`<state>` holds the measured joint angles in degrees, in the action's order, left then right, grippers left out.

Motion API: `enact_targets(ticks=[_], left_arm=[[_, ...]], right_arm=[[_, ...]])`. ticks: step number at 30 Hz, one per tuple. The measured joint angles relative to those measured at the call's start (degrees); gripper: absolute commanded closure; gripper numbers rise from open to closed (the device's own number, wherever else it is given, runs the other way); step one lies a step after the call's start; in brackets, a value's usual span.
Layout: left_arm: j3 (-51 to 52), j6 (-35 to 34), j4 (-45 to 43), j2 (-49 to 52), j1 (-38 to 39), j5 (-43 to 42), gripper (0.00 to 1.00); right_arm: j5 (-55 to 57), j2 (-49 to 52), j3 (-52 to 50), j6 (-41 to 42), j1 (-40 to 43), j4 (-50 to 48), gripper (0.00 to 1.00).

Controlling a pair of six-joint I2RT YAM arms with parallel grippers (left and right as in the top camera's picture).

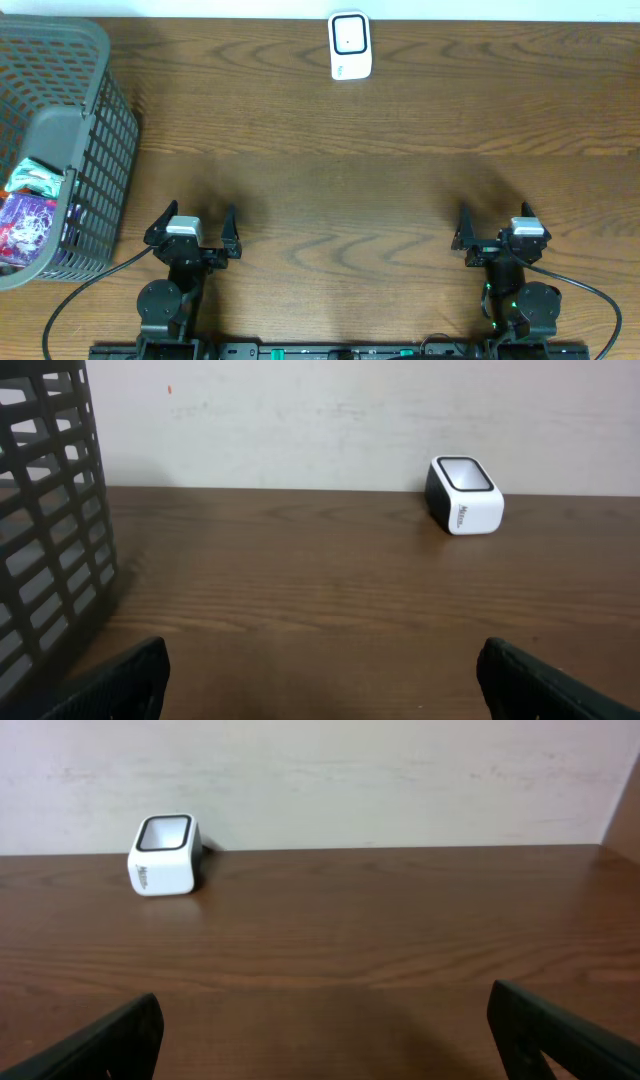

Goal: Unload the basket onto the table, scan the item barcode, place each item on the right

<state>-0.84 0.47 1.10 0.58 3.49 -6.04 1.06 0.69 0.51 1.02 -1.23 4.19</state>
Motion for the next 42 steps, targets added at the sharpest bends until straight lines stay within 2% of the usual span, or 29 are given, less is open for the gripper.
enact_targets(ticks=[5,42], left_arm=[[0.0,-0.02,0.0,1.79,0.0,0.02,0.02],[0.0,0.0,0.0,1.9,0.0,0.02,0.02]], right_arm=[[-0.07,0.0,0.0,0.02,-2.64,0.0,0.01],[-0.07,0.0,0.0,0.02,-2.67,0.0,0.01]])
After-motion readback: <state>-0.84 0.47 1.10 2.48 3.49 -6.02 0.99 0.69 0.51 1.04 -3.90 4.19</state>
